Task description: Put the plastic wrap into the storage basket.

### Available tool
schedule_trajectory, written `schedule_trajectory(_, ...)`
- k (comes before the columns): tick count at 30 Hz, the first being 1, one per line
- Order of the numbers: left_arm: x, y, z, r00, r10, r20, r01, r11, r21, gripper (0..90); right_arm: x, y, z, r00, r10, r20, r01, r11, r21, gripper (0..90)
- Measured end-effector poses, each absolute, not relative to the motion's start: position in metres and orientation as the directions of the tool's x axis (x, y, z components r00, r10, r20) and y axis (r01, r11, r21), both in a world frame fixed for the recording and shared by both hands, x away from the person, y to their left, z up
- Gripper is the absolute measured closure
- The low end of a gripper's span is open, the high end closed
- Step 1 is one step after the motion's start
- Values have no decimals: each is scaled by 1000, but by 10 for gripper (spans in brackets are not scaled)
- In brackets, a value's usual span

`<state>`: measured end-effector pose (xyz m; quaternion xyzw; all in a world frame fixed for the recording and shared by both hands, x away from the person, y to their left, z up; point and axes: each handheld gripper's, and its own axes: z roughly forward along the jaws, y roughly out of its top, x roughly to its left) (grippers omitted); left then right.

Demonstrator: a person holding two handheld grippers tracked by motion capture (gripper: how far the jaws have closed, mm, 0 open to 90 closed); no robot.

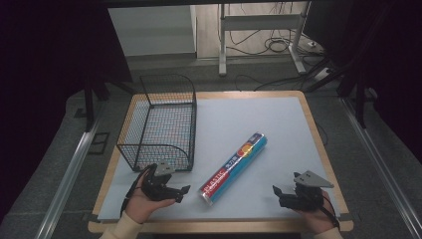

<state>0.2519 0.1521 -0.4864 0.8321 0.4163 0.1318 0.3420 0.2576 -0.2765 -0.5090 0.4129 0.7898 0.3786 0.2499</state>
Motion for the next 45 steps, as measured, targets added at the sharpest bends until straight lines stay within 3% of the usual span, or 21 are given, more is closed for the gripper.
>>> schedule_trajectory(16,258,118,-461,673,738,-56,571,-470,673,155,258,-278,-509,-548,830,-106,436,391,811,105)
schedule_trajectory(45,277,61,-452,720,692,-49,550,-527,648,146,260,-281,-511,-542,832,-118,433,396,810,104)
